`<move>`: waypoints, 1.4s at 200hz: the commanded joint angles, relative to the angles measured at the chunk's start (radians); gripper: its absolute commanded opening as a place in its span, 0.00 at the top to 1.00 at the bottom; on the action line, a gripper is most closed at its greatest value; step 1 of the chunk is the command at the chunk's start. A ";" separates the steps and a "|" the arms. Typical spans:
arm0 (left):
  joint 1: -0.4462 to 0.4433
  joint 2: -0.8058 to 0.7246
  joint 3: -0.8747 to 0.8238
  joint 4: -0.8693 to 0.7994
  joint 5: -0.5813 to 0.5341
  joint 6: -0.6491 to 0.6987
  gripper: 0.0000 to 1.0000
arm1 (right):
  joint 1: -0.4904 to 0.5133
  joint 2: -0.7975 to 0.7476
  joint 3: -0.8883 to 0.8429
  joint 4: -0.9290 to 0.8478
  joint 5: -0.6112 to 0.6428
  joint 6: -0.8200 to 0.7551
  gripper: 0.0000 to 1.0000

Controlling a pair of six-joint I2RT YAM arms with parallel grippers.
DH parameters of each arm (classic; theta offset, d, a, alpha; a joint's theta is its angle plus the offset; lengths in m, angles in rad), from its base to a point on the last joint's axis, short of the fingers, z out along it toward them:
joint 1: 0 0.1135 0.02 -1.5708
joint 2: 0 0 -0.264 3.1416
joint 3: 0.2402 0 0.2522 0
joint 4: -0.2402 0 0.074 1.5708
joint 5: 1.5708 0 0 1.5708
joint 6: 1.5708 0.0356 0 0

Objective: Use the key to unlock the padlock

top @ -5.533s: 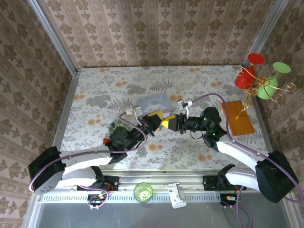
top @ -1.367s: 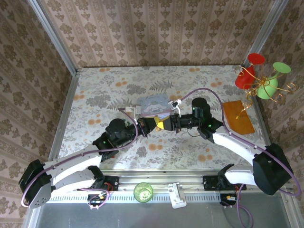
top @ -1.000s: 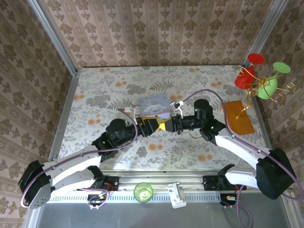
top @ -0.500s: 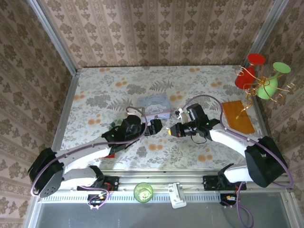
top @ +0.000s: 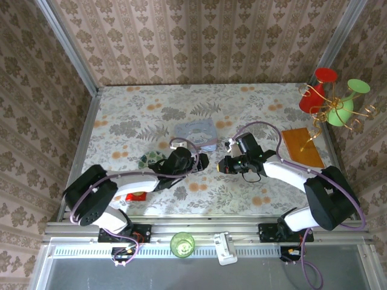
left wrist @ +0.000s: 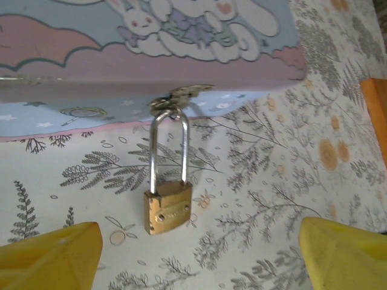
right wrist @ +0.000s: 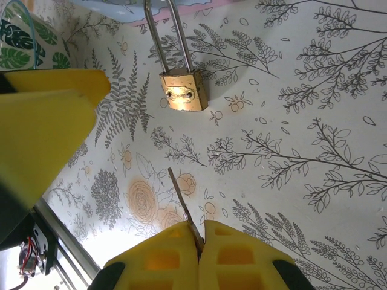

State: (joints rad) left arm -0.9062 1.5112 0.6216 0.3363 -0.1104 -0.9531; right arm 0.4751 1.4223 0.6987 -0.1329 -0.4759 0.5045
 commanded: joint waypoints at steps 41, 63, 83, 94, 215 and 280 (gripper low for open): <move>0.026 0.130 0.003 0.217 0.009 -0.027 0.24 | -0.040 -0.019 0.004 -0.027 0.009 -0.020 1.00; 0.025 0.187 0.020 0.239 0.033 -0.059 0.28 | -0.068 -0.016 0.003 -0.039 -0.002 -0.033 1.00; 0.021 0.218 0.001 0.282 0.017 -0.097 0.30 | -0.096 -0.021 -0.011 -0.029 -0.025 -0.033 1.00; 0.020 0.238 -0.009 0.322 0.021 -0.114 0.32 | -0.105 -0.022 -0.019 -0.019 -0.034 -0.033 1.00; -0.017 0.317 -0.017 0.477 -0.007 -0.159 0.60 | -0.117 -0.018 -0.083 0.062 -0.051 -0.021 1.00; -0.094 0.391 0.012 0.500 -0.189 -0.209 0.54 | -0.117 -0.011 -0.086 0.096 -0.047 -0.014 1.00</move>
State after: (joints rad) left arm -0.9710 1.8320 0.6189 0.8074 -0.2195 -1.1088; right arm 0.3634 1.4197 0.6262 -0.0669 -0.5079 0.4904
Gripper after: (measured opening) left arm 0.462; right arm 0.037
